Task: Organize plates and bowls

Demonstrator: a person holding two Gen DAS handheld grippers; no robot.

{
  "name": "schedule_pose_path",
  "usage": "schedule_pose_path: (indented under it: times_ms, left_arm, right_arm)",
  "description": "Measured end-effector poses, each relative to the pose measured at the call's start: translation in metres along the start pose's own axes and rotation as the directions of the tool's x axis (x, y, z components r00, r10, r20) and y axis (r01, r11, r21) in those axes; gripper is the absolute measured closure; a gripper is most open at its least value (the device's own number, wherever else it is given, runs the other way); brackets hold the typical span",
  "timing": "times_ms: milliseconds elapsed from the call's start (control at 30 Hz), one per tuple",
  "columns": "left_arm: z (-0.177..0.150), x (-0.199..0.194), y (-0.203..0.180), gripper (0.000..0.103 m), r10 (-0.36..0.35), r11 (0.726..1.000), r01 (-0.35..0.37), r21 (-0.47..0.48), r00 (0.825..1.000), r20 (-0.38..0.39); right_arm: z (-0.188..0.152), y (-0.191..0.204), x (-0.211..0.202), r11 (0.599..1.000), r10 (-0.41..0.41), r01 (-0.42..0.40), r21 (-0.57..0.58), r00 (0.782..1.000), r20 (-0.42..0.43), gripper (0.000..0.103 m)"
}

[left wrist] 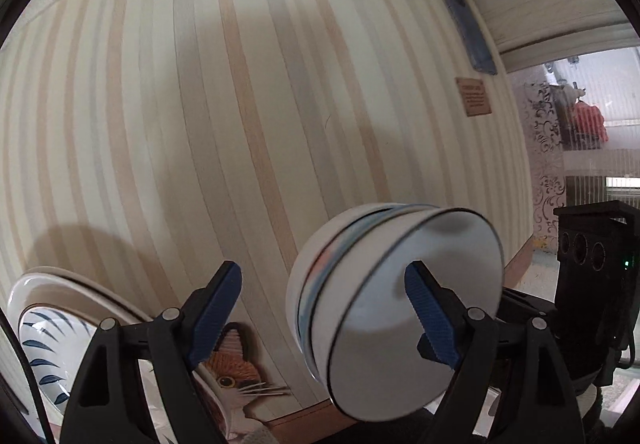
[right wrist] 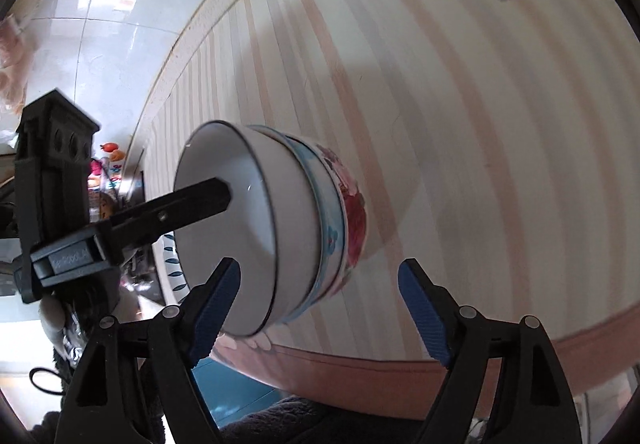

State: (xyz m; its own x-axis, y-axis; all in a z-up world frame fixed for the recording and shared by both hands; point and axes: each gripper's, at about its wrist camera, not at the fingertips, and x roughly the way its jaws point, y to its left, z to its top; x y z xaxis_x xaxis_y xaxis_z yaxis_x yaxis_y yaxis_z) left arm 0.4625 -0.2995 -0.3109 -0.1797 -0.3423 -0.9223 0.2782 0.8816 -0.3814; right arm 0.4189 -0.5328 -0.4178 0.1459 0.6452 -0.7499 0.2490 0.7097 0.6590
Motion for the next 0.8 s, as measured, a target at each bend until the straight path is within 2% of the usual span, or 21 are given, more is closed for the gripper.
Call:
schedule_pose_path:
  times_ms: [200, 467, 667, 733, 800]
  left_arm:
    - [0.004, 0.020, 0.002, 0.019, 0.001, 1.000, -0.002, -0.022, 0.998, -0.061]
    - [0.004, 0.030, 0.015, 0.019, -0.124, 0.981, 0.105, -0.164, 0.986, -0.112]
    - [-0.001, 0.025, 0.015, 0.023, -0.224, 0.963, 0.209, -0.168, 0.971, -0.081]
    - [0.000, 0.027, 0.007, 0.023, -0.188, 0.975, 0.177, -0.136, 0.979, -0.079]
    - [-0.004, 0.026, 0.001, 0.023, -0.163, 0.982, 0.154, -0.110, 0.984, -0.075]
  right_arm:
    - [0.008, -0.007, 0.020, 0.998, 0.067, -0.066, 0.012, 0.997, -0.043, 0.019]
    - [0.022, -0.017, 0.036, 0.994, 0.103, -0.101, 0.036, 0.991, -0.087, 0.019]
    - [0.033, -0.025, 0.043, 0.987, 0.152, -0.145, 0.076, 0.984, -0.094, 0.020]
    - [0.036, -0.024, 0.045, 0.985, 0.162, -0.155, 0.071, 0.982, -0.098, 0.028]
    - [0.038, -0.021, 0.045, 0.990, 0.132, -0.127, 0.054, 0.987, -0.095, 0.030]
